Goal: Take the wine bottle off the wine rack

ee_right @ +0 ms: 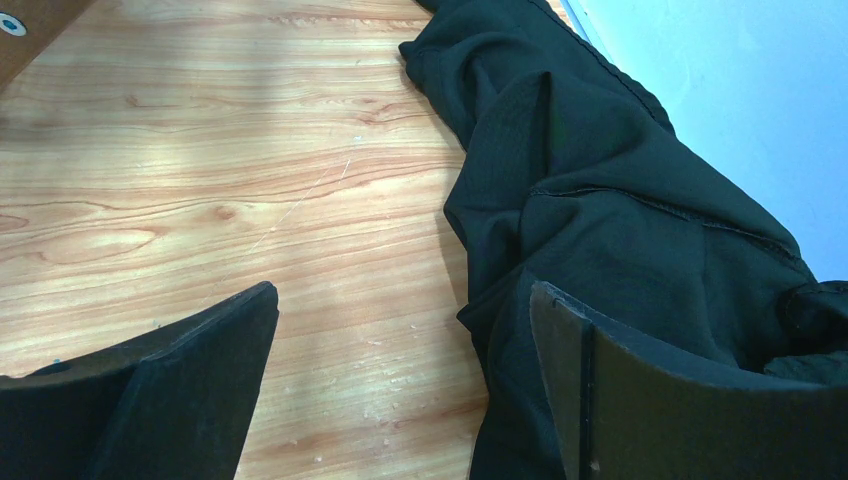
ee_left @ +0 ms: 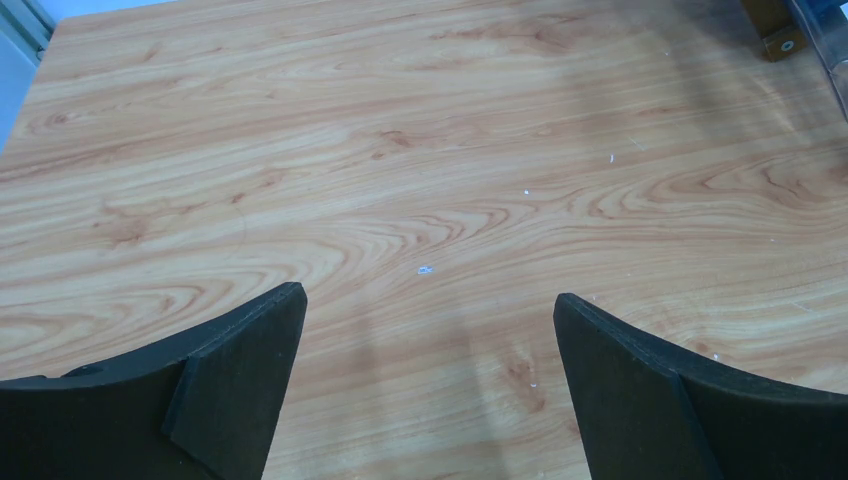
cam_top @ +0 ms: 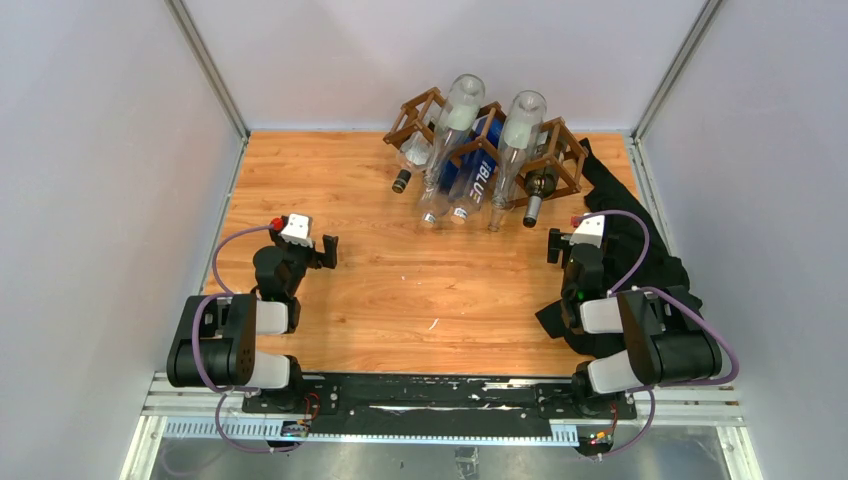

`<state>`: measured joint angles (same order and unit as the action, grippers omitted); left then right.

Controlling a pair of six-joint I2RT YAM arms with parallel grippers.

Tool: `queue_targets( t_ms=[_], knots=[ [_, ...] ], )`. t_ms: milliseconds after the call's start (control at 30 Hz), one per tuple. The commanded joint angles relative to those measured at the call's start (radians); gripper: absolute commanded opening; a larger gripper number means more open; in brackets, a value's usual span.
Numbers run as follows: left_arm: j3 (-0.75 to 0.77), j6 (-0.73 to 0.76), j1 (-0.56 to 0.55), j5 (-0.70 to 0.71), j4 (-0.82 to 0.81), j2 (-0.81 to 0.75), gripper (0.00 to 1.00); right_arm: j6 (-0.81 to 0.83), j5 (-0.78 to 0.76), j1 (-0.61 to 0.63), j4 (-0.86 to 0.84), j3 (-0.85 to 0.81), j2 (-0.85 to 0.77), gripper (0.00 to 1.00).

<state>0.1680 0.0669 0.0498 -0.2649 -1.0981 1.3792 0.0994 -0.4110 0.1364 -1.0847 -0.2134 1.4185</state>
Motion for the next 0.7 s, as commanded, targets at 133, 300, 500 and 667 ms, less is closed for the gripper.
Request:
queue_targets(
  t_ms=[133,300,500,667],
  knots=[
    [0.009,0.0,-0.004,0.009,-0.036,0.004,1.0,-0.001,-0.012,-0.015,-0.009,0.004,0.01,1.0],
    [0.01,0.0,-0.004,0.009,-0.034,0.004,1.0,-0.002,-0.01,-0.017,-0.009,0.004,0.01,1.0],
    [0.013,-0.003,0.0,0.022,0.012,-0.036,1.0,-0.019,-0.015,-0.03,0.001,0.006,-0.008,1.0],
    [0.112,-0.033,0.038,0.004,0.285,-0.178,1.0,-0.022,-0.062,-0.022,0.078,-0.011,-0.089,1.0]
  ],
)
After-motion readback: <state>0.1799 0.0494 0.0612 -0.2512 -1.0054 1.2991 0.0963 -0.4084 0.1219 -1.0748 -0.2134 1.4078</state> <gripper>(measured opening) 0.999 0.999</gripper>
